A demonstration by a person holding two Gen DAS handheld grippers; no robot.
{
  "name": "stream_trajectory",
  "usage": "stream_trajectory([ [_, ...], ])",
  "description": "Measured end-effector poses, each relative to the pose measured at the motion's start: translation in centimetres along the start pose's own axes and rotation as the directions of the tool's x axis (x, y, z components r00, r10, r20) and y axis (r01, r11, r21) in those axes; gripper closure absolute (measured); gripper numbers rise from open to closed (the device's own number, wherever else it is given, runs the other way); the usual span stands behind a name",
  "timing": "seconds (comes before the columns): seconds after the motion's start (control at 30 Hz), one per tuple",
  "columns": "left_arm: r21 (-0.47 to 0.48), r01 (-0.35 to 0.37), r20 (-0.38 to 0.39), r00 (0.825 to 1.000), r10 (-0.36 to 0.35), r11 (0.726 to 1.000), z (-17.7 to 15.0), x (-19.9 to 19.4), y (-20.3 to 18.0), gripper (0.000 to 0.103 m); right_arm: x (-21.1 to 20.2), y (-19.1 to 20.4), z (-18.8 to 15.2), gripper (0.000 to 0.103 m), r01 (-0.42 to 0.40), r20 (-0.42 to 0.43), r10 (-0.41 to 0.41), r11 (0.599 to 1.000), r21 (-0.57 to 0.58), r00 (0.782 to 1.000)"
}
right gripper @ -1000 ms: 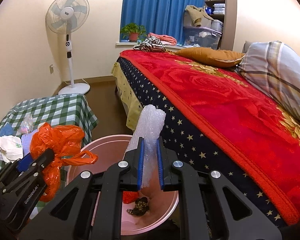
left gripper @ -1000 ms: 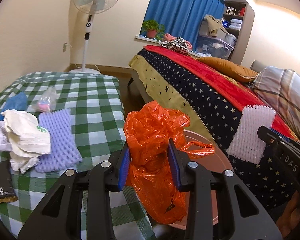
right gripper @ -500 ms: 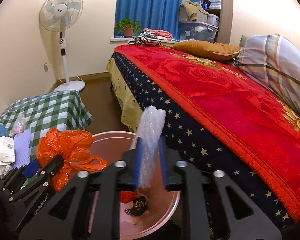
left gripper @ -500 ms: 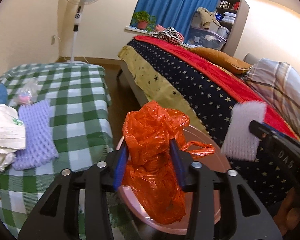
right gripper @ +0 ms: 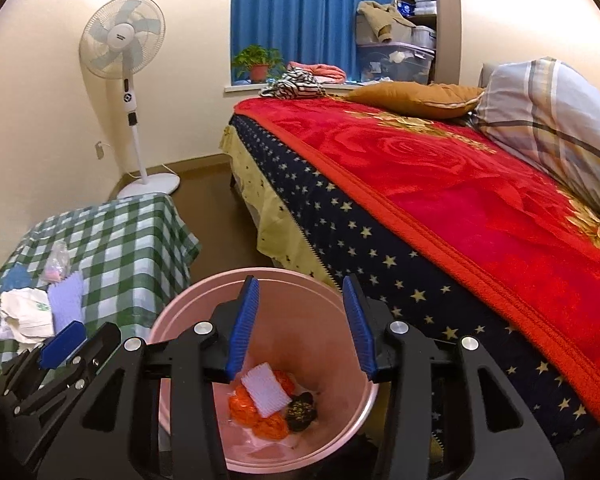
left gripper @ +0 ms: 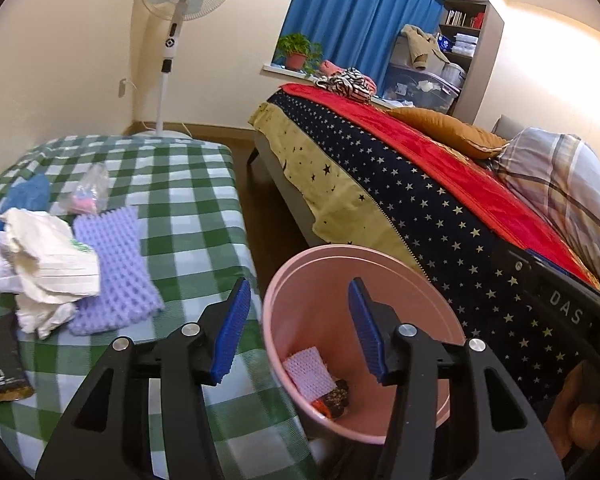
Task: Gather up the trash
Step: 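Move both tools back to the table and grasp the white plastic bag with the right tool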
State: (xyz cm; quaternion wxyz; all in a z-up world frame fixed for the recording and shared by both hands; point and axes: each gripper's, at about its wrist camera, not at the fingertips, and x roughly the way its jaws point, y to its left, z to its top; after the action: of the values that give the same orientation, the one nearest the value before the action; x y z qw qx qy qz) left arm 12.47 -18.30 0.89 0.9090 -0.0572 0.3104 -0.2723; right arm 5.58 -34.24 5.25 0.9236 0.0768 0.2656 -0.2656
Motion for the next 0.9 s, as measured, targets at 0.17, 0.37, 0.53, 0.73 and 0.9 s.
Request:
stream_trajectory([
  [0.17, -0.011, -0.035, 0.026, 0.999, 0.036, 0.999, -0.1, -2.0, 1.5, 0.053, -0.8, 1.5, -0.1, 0.058, -0.048, 0.012, 0.048, 0.999, -0.006, 0.999],
  [0.37, -0.033, -0.096, 0.048, 0.994, 0.097, 0.995, -0.5, -4.0, 3.7, 0.055, -1.4, 3.7, -0.5, 0.058, -0.111, 0.022, 0.112, 0.994, -0.020, 0.993],
  [0.53, -0.079, -0.164, 0.065, 0.983, 0.169, 0.983, -0.5, -5.5, 6.5, 0.058, -1.0, 6.1, -1.1, 0.058, -0.164, 0.007, 0.164, 0.986, -0.030, 0.986],
  [0.73, -0.136, -0.243, 0.103, 0.961, 0.257, 0.961, -0.3, -7.8, 10.2, 0.058, -0.2, 9.6, -1.5, 0.059, -0.259, -0.012, 0.259, 0.965, -0.029, 0.966],
  [0.9, -0.192, -0.300, 0.121, 0.938, 0.325, 0.935, -0.4, -9.4, 13.0, 0.058, 0.6, 12.6, -2.4, 0.059, -0.330, -0.036, 0.329, 0.943, -0.035, 0.944],
])
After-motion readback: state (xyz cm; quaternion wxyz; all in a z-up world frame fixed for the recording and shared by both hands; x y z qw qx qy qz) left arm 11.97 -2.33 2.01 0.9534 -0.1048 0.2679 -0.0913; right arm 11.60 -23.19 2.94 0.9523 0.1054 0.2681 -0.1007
